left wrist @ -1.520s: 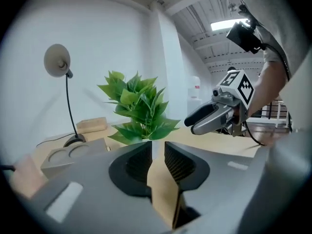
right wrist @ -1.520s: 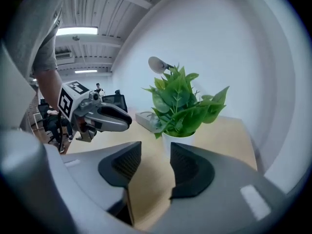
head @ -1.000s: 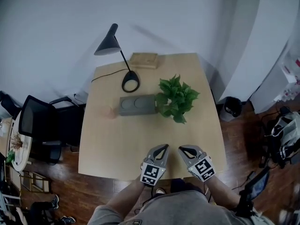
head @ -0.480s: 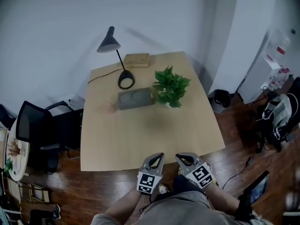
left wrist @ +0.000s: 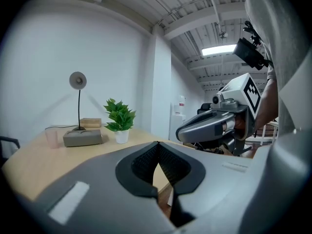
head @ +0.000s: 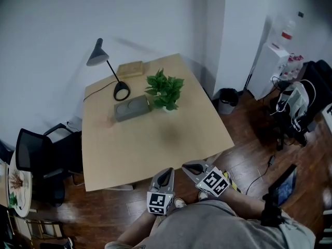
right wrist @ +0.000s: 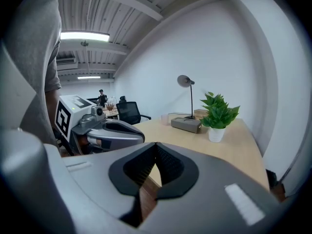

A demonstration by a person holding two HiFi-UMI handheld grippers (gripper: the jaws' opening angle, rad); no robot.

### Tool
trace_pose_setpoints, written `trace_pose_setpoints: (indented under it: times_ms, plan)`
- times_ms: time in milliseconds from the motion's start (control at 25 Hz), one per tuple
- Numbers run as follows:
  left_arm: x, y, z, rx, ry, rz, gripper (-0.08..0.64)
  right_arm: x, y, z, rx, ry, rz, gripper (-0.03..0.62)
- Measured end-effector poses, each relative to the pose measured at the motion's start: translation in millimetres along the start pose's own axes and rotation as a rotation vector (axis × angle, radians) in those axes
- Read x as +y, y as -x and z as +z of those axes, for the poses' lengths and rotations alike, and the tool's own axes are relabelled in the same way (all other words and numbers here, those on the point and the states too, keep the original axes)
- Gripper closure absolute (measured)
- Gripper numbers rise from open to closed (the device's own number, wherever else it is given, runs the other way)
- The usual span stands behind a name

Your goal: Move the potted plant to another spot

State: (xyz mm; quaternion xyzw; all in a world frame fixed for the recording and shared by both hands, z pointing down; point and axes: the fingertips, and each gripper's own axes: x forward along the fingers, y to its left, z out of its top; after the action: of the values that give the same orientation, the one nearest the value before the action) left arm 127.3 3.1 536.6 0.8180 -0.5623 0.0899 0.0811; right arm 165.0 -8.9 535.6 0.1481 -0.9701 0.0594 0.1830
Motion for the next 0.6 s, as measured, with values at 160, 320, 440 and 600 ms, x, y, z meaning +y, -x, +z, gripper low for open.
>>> trace_pose_setpoints:
  times_ms: [160, 320, 440, 600]
  plan:
    - [-10.6, 0.9, 3.8, -0.007, -0.001, 0.01, 0.56, -2.0, 10.3, -4.3, 0.001, -0.022, 0.0, 0.586]
    - [-11.4, 0.0, 4.8, 0.006, 0.009, 0.027, 0.56, -1.8, 16.5, -3.5, -0.014, -0.036, -0.004, 0.586]
    - [-13.5, -0.9, 5.3, 0.008, 0.005, 0.031, 0.56, 1.6, 21.8, -5.2, -0.018, -0.037, -0.007, 0.586]
    - [-14.4, -2.7, 6.7, 0.004, 0.003, 0.036, 0.56, -1.0, 25.6, -8.4, -0.014, -0.044, -0.02, 0.586]
